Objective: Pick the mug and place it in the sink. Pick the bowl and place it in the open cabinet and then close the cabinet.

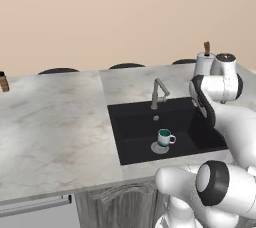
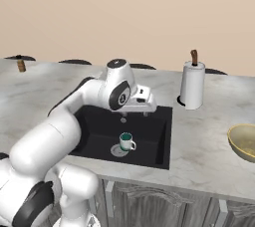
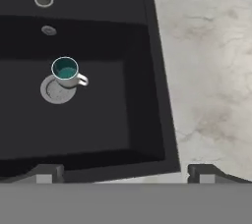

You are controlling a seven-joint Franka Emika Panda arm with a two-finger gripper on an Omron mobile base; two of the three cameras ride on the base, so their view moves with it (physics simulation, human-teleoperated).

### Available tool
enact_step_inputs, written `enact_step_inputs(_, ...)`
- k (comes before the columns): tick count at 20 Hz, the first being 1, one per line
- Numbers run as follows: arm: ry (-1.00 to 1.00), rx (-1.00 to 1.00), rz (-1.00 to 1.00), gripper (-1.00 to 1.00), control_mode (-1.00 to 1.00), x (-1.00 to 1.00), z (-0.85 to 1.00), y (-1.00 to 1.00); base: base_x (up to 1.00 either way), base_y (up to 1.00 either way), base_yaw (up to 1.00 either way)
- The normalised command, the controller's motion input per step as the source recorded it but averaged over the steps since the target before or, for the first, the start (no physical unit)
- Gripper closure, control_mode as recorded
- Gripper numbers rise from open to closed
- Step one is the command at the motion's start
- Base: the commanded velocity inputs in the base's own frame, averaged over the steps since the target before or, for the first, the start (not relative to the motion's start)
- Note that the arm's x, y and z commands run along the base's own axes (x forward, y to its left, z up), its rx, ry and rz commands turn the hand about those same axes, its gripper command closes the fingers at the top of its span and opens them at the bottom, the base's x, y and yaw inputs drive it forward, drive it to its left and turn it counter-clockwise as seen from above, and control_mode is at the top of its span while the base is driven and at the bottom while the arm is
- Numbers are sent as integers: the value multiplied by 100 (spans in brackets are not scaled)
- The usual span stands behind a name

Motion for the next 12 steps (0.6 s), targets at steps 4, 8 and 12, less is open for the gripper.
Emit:
enact_step_inputs(4, -11, 0, -68, -100, -100, -26, 0, 0, 0, 0, 0)
enact_step_inputs(8, -19, 0, -59, -100, -100, -24, 3, 0, 0, 0, 0)
enact_step_inputs(12, -19, 0, -53, -100, -100, -23, 17, -22, 0, 0, 0)
